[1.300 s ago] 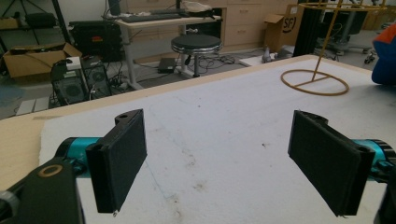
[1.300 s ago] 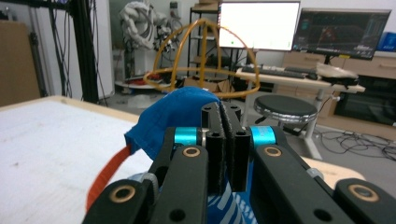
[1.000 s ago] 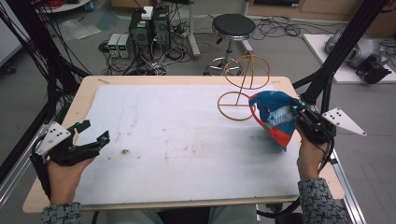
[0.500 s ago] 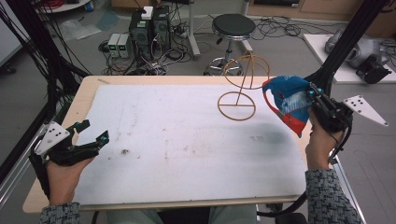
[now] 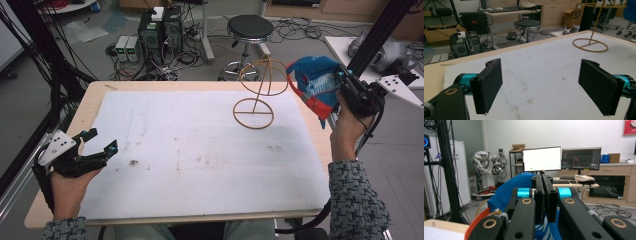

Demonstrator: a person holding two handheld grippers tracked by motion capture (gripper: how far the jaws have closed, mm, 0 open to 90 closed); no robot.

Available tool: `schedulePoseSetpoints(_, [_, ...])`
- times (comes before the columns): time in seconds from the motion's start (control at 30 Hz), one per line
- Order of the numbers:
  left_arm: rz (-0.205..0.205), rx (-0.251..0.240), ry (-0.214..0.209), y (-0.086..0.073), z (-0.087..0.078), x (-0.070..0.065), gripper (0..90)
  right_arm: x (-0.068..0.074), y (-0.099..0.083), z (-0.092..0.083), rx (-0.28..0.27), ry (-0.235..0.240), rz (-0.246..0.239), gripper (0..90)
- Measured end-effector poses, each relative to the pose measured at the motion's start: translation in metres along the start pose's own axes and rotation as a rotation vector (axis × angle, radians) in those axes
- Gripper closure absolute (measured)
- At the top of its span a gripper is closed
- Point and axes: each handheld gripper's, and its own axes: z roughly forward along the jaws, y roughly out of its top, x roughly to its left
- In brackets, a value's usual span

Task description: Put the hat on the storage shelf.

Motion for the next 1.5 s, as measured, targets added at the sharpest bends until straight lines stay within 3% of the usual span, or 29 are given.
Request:
schedulePoseSetpoints(0.3, [0.001,-0.001,-0.006,0.001,0.001,-0.001,19.6,0.0,0.006,0.029,0.005,-0.025,0.039,88.9])
schedulePoseSetpoints(0.57, [0.002,-0.004,-0.007,0.002,-0.001,0.0,19.6,0.013,0.006,0.055,0.017,-0.023,0.051,88.9])
schedulePoseSetpoints(0.93, [0.003,-0.007,-0.015,0.003,0.0,-0.001,19.6,0.042,0.008,0.086,0.042,0.03,0.032,88.8])
schedulePoseSetpoints(1.5, [0.004,-0.004,-0.022,0.003,0.002,-0.002,19.6,0.078,0.0,0.113,0.117,0.119,-0.032,88.8])
